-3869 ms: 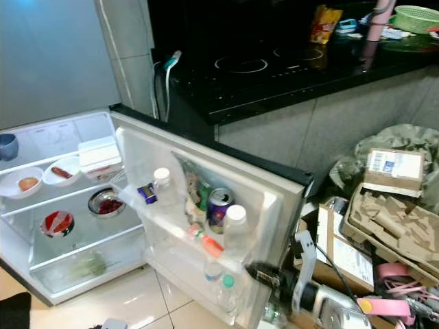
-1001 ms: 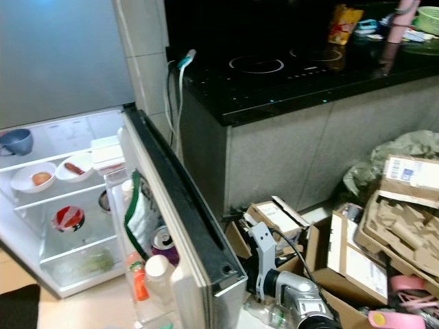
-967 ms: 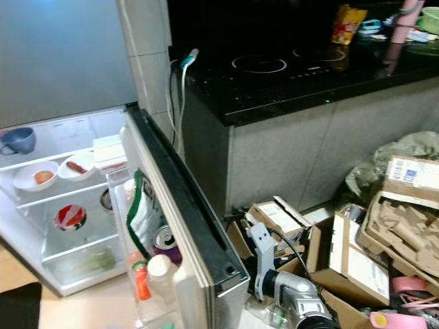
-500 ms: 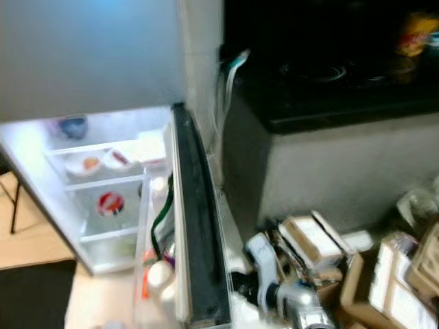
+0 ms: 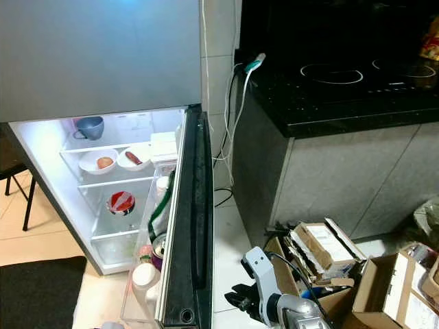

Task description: Restocking fridge

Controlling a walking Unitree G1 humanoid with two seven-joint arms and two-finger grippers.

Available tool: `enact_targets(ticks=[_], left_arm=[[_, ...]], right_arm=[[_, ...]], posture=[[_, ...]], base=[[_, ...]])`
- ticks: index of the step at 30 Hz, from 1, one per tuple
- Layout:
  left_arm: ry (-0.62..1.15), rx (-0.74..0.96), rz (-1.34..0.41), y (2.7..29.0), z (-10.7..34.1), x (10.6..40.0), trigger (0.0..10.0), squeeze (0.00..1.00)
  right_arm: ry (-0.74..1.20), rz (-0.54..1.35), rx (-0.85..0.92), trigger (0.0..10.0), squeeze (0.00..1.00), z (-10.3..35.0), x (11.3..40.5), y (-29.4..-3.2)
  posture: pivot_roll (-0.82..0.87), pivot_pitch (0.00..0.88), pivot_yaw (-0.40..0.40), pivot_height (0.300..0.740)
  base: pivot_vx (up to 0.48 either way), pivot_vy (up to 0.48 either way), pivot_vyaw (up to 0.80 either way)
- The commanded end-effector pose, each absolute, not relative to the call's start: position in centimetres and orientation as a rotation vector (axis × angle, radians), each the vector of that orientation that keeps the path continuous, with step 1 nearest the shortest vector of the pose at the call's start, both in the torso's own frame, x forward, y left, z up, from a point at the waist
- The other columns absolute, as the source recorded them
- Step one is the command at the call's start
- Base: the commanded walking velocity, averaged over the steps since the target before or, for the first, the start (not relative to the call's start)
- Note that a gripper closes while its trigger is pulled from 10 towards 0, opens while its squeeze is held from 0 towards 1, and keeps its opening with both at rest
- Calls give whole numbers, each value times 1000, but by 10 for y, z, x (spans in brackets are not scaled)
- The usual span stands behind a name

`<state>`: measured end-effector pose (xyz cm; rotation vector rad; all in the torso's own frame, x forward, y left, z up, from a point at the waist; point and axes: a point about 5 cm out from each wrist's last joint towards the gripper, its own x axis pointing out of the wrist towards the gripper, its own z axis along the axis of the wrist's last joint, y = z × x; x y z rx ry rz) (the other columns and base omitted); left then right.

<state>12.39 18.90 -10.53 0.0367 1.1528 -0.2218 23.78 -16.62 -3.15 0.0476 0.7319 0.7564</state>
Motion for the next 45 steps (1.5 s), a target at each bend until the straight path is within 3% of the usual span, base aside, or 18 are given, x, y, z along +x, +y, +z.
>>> enact_targets(ticks=[1, 12, 15, 19, 30, 45], left_arm=[[1202, 40, -232, 187, -109, 113, 10000, 0], [1217, 38, -219, 187, -110, 112, 10000, 0], [1217, 36, -216, 187, -110, 112, 10000, 0], [1216, 35, -219, 184, -110, 112, 10000, 0], [1218, 28, -217, 184, -111, 111, 10000, 0], [1187, 40, -218, 184, -108, 118, 10000, 0]], right_arm=[[752, 760, 24, 10000, 0, -35, 234, -167], [824, 748, -30, 10000, 0, -45, 223, -173], [878, 703, -105, 10000, 0, -53, 216, -179], [984, 492, -164, 10000, 0, -69, 195, -199], [1050, 381, -199, 10000, 0, -81, 171, -216], [990, 321, -204, 10000, 0, -76, 180, -219]], posture=[[-17, 0, -5, 740], [-16, 0, -9, 740], [-16, 0, -9, 740], [-13, 0, -11, 740], [-16, 0, -14, 740], [-25, 0, -10, 740]], base=[[0, 0, 0], [-180, 0, 0], [-322, 0, 0], [-329, 0, 0], [-298, 0, 0], [0, 0, 0]])
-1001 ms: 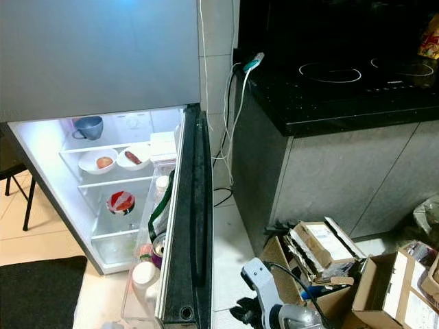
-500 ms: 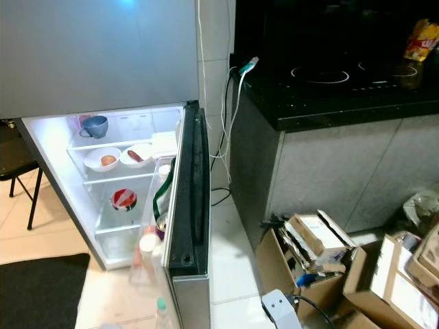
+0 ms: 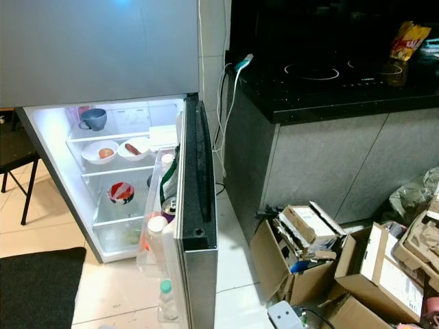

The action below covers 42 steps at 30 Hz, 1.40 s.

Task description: Restocking fridge

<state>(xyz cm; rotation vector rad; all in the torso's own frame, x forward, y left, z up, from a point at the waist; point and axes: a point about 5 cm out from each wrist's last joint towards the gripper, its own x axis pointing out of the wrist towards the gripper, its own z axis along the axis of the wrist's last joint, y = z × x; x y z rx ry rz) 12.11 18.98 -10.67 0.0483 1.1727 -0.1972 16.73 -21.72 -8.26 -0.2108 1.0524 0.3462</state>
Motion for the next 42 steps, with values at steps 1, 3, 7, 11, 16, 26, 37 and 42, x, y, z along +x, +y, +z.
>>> enact_targets(ticks=[1, 3, 7, 11, 16, 26, 37, 42], left_arm=[[1188, 41, -218, 184, -108, 118, 10000, 0], [1189, 42, -218, 185, -108, 117, 10000, 0], [1190, 42, -218, 185, -109, 117, 10000, 0], [1190, 42, -217, 186, -108, 117, 10000, 0], [1187, 43, -216, 186, -108, 118, 10000, 0], [1182, 36, -224, 183, -108, 120, 10000, 0], [1187, 32, -220, 183, -108, 118, 10000, 0], [1187, 31, -220, 183, -108, 118, 10000, 0]], right_arm=[[960, 307, -189, 10000, 0, -73, 185, -218], [909, 273, -158, 10000, 0, -68, 193, -219], [838, 208, -100, 10000, 0, -59, 207, -224], [793, 178, -47, 10000, 0, -52, 216, -229], [769, 242, 37, 10000, 0, -48, 220, -226], [754, 353, 87, 10000, 0, -44, 222, -221], [687, 471, 73, 10000, 0, -31, 240, -211], [661, 521, 81, 10000, 0, -27, 245, -203]], posture=[[-24, 0, -10, 740], [-23, 0, -9, 740], [-20, 0, -9, 740], [-19, 0, -12, 740], [-20, 0, -13, 740], [-22, 0, -14, 740], [-17, 0, -17, 740], [-17, 0, -16, 740]], base=[[0, 0, 0], [0, 0, 0], [0, 0, 428], [0, 0, 709], [0, 0, 719], [0, 0, 764], [0, 0, 762], [0, 0, 763]])
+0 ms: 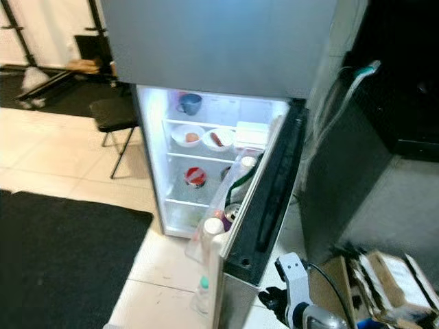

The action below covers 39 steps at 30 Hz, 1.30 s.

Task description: Restocking fridge

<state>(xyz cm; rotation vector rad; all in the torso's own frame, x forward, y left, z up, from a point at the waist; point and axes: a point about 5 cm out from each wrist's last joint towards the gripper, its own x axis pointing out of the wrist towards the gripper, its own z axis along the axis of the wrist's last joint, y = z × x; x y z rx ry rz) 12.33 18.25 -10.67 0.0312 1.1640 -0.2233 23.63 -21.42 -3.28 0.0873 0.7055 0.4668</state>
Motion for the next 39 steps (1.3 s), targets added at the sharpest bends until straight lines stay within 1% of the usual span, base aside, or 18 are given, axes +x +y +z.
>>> enact_targets(ticks=[1, 5, 6, 8, 10, 11, 14, 18, 21, 24, 26, 28, 31, 32, 34, 35, 39], left_arm=[[1187, 30, -220, 183, -108, 118, 10000, 0], [1187, 31, -223, 183, -108, 118, 10000, 0], [1187, 31, -223, 183, -108, 118, 10000, 0], [1187, 31, -223, 183, -109, 118, 10000, 0], [1186, 30, -222, 182, -108, 118, 10000, 0], [1186, 30, -222, 182, -108, 118, 10000, 0], [1188, 30, -218, 183, -109, 117, 10000, 0], [1191, 30, -216, 184, -109, 116, 10000, 0], [1193, 29, -216, 184, -109, 115, 10000, 0], [1194, 32, -219, 183, -109, 114, 10000, 0], [1192, 33, -218, 183, -109, 115, 10000, 0], [1190, 32, -217, 182, -109, 115, 10000, 0], [1186, 32, -212, 182, -109, 116, 10000, 0], [1186, 32, -212, 182, -109, 116, 10000, 0], [1187, 34, -210, 183, -109, 116, 10000, 0], [1187, 34, -210, 183, -109, 116, 10000, 0], [1196, 43, -221, 182, -110, 114, 10000, 0]], right_arm=[[642, 552, 88, 10000, 0, -24, 248, -198], [553, 660, 117, 10000, 0, -11, 262, -179], [553, 660, 117, 10000, 0, -11, 262, -179], [507, 687, 109, 10000, 0, -2, 271, -172], [469, 688, 80, 10000, 0, 7, 281, -169], [469, 688, 80, 10000, 0, 7, 281, -169], [403, 693, 26, 10000, 0, 24, 298, -164], [375, 690, -15, 10000, 0, 32, 307, -160], [349, 655, -57, 10000, 0, 41, 317, -156], [299, 484, -119, 10000, 0, 59, 339, -155], [296, 427, -138, 10000, 0, 64, 345, -157], [310, 420, -153, 10000, 0, 63, 345, -157], [399, 431, -201, 10000, 0, 47, 336, -158], [399, 431, -201, 10000, 0, 47, 336, -158], [511, 436, -264, 10000, 0, 24, 319, -163], [511, 436, -264, 10000, 0, 24, 319, -163], [786, 358, -359, 10000, 0, -32, 264, -188]], posture=[[-17, 0, -16, 740], [-20, 0, -13, 740], [-20, 0, -13, 740], [-13, 0, -15, 740], [-10, 0, -16, 740], [-10, 0, -16, 740], [-7, 0, -20, 740], [-3, 0, -22, 740], [-3, 0, -23, 740], [-4, 0, -21, 740], [2, 0, -24, 740], [8, 0, -28, 740], [10, 0, -29, 740], [10, 0, -29, 740], [6, 0, -28, 740], [6, 0, -28, 740], [-4, 0, -25, 740]], base=[[0, 0, 756], [0, 0, 759], [0, 0, 756], [0, 0, 753], [0, 0, 728], [0, 0, 725], [0, 0, 725], [0, 0, 725], [0, 0, 717], [0, 0, 375], [0, 0, 0], [0, 0, 0], [0, 0, 0], [0, 0, 0], [0, 0, 0], [0, 0, 0], [0, 0, 0]])
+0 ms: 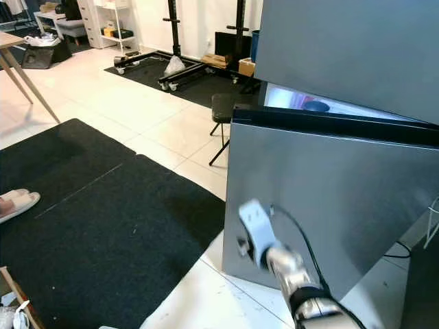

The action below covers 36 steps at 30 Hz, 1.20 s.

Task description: Restocking fridge

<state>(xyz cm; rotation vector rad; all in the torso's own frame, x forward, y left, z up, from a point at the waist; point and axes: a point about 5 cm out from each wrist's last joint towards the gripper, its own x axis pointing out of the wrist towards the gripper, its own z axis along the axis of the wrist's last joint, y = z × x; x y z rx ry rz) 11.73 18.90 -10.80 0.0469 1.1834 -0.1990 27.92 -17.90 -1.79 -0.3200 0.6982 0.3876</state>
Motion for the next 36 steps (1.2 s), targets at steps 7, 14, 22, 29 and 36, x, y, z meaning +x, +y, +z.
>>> enact_targets(ticks=[7, 14, 22, 29, 36], left_arm=[[1196, 59, -250, 181, -109, 115, 10000, 0], [1210, 84, -272, 183, -110, 114, 10000, 0], [1212, 87, -269, 184, -109, 114, 10000, 0], [1219, 84, -271, 185, -110, 112, 10000, 0], [1215, 80, -271, 184, -110, 113, 10000, 0]], right_arm=[[1024, 266, -384, 10000, 0, -72, 198, -214], [1210, 235, -369, 10000, 0, -97, 137, -224], [1263, 235, -374, 10000, 0, -103, 118, -226], [1248, 222, -377, 10000, 0, -101, 123, -228], [1207, 199, -372, 10000, 0, -97, 135, -229]], posture=[[-10, 0, -26, 740], [-17, 0, -19, 740], [-13, 0, -19, 740], [-16, 0, -17, 740], [-13, 0, -19, 740]], base=[[0, 0, 0], [34, 0, 0], [268, 0, 0], [272, 0, 0], [271, 0, 0]])
